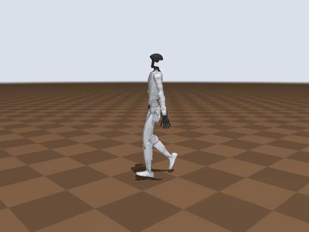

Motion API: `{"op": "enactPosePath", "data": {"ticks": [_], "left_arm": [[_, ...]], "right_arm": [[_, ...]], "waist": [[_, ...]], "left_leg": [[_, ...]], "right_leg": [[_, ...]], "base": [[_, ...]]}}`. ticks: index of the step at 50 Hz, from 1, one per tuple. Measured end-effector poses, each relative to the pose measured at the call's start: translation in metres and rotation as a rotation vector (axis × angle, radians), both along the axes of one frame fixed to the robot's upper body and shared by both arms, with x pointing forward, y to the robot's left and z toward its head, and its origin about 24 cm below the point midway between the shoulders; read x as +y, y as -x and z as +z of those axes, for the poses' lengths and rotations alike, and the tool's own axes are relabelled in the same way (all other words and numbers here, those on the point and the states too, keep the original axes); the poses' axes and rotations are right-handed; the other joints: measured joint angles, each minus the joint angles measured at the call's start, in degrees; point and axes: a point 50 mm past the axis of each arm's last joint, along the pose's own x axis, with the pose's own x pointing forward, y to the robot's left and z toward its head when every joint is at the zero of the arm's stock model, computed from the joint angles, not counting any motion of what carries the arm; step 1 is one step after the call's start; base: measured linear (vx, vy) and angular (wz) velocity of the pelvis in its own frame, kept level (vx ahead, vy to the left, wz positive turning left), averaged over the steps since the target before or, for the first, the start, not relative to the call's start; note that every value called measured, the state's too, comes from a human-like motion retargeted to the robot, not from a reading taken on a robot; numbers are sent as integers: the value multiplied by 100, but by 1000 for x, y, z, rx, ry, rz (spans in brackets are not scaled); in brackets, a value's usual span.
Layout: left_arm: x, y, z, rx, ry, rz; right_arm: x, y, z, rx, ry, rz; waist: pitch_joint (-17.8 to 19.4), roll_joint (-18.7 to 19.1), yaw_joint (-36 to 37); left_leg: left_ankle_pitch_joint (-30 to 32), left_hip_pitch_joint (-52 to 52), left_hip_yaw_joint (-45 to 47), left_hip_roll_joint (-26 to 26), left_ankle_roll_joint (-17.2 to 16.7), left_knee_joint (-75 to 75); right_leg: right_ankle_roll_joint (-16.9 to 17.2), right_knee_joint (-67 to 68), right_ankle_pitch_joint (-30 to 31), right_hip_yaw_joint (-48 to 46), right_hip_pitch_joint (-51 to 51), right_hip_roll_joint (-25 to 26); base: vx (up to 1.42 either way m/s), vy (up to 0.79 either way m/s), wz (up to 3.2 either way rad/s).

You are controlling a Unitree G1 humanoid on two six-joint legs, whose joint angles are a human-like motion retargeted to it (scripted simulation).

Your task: Stand up

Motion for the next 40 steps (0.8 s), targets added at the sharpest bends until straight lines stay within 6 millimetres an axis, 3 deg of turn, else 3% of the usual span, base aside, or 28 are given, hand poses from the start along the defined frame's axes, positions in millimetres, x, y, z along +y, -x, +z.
{"op": "enactPosePath", "data": {"ticks": [2,5,8,10,14,17,19,21,23,25,27,30,32,33,37,40], "left_arm": [[-1,-36,-7,-77,13,-72],[0,-86,-11,-192,28,-175],[-4,-146,-9,-365,33,-287],[-6,-190,-1,-507,28,-356],[-11,-244,16,-686,19,-437],[-19,-272,27,-788,22,-487],[-25,-278,29,-812,35,-507],[-33,-271,24,-795,59,-520],[-39,-255,16,-750,84,-524],[-43,-231,6,-680,108,-523],[-46,-196,-6,-577,121,-511],[-39,-155,-14,-433,126,-456],[-30,-120,-17,-303,132,-402],[-27,-109,-17,-268,130,-383],[-17,-61,-14,-173,94,-271],[-11,-31,-9,-127,62,-180]], "right_arm": [[-8,15,2,34,23,-34],[-14,29,4,41,43,-115],[-17,39,5,33,49,-217],[-18,45,6,37,56,-264],[-21,51,8,64,68,-278],[-22,55,9,94,69,-264],[-23,57,10,109,72,-250],[-24,58,10,117,77,-239],[-23,61,10,124,79,-240],[-20,62,10,131,72,-256],[-15,55,8,120,61,-279],[-11,26,4,60,48,-250],[-6,-7,1,-25,36,-196],[-4,-18,1,-60,31,-177],[6,-71,4,-236,4,-90],[12,-105,10,-370,-14,-40]], "waist": [[-84,54,-77],[8,190,-474],[118,167,-900],[171,127,-1240],[273,-77,-1640],[355,-180,-1855],[353,-133,-1867],[247,-111,-1818],[105,-156,-1807],[-44,-227,-1651],[-47,-327,-1344],[46,-506,-979],[59,-488,-1080],[67,-453,-1125],[151,-477,-740],[191,-373,-297]], "left_leg": [[-100,229,119,11,-80,-127],[-154,611,-18,-53,-112,-367],[-183,1158,-31,-272,-68,-770],[-230,1523,-136,-467,-35,-996],[-342,2144,-326,-828,-36,-1178],[-195,2630,-597,-962,-176,-1142],[143,2844,-794,-946,-344,-989],[834,2996,-864,-947,-593,-719],[1738,3090,-830,-1014,-801,-369],[3008,3013,-466,-998,-1004,265],[3947,2505,-80,-927,-1238,1782],[4130,1560,208,-899,-926,3632],[2931,794,204,-722,-543,4476],[2734,556,157,-642,-471,4578],[2025,-314,-17,-880,-597,4062],[1760,-742,57,-684,-409,2869]], "right_leg": [[-109,691,-861,-70,-894,182],[443,891,-1721,-1,-1765,478],[642,319,-2326,-309,-2515,-57],[834,-579,-2527,-393,-2889,-485],[1427,-2471,-2419,-110,-3009,-1126],[1715,-3650,-2347,-88,-2946,-1513],[1476,-3873,-2311,-163,-2778,-1518],[1176,-3825,-2106,-391,-2517,-1554],[1102,-3849,-1807,-514,-2282,-1665],[965,-3721,-1749,290,-2080,-1517],[611,-3428,-1919,259,-1796,-1528],[425,-3456,-2159,356,-1283,-1620],[217,-3547,-2278,353,-921,-1523],[148,-3565,-2314,335,-812,-1463],[-46,-3731,-2471,561,-255,-1334],[-285,-3852,-2573,546,164,-1095]], "base": [[70,21,-25],[70,21,79],[56,16,99],[81,14,92],[91,4,75],[73,0,76],[101,-8,45],[101,-7,28],[122,-16,30],[128,-17,1],[97,-7,-48],[84,-4,-77],[76,1,8],[81,0,8],[76,3,-75],[69,9,-101]]}}
